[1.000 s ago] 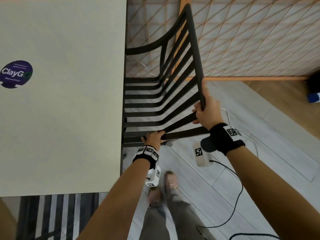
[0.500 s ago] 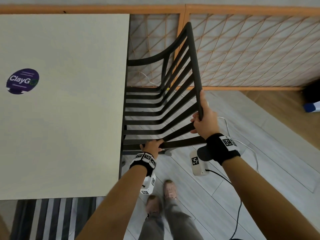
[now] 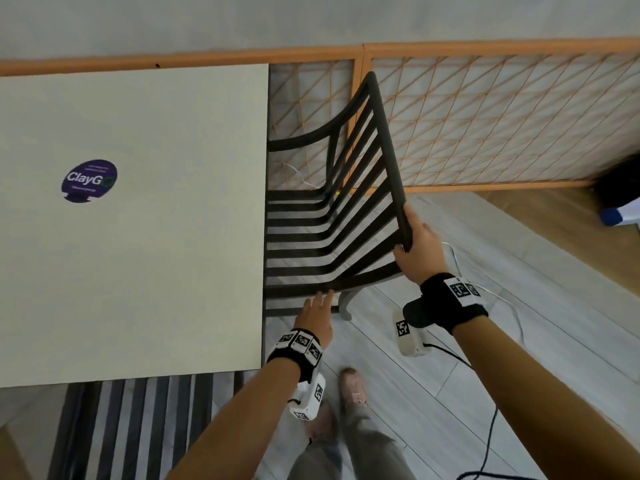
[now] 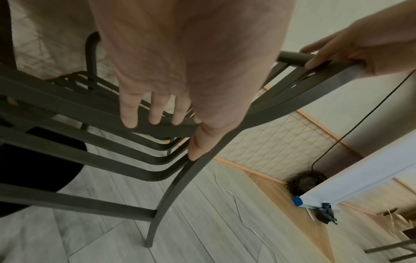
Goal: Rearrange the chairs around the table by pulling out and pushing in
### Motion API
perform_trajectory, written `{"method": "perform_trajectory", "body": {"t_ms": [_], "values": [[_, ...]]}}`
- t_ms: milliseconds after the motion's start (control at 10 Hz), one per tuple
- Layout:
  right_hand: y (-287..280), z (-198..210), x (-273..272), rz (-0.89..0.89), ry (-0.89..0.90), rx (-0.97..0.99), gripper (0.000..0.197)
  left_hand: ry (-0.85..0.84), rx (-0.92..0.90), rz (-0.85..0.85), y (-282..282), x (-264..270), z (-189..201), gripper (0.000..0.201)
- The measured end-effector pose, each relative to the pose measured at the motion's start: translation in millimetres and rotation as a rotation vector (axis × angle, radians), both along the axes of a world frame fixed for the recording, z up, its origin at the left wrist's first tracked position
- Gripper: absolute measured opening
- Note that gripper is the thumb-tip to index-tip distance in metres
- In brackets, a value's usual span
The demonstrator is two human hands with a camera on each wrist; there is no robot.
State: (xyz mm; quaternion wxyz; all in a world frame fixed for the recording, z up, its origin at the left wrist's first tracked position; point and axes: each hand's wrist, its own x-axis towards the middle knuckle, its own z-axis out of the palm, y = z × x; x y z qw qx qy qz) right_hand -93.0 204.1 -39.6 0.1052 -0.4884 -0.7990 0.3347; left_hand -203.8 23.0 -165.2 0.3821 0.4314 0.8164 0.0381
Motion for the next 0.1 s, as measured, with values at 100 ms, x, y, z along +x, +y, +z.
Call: {"method": "perform_trajectory", "body": {"t_ms": [100], "values": [[-13.4,10.4,17.6,-0.024,0.061,0.005,0.066,-0.035,0.039,0.058,-19.5,3.7,6.1,0.074]]}}
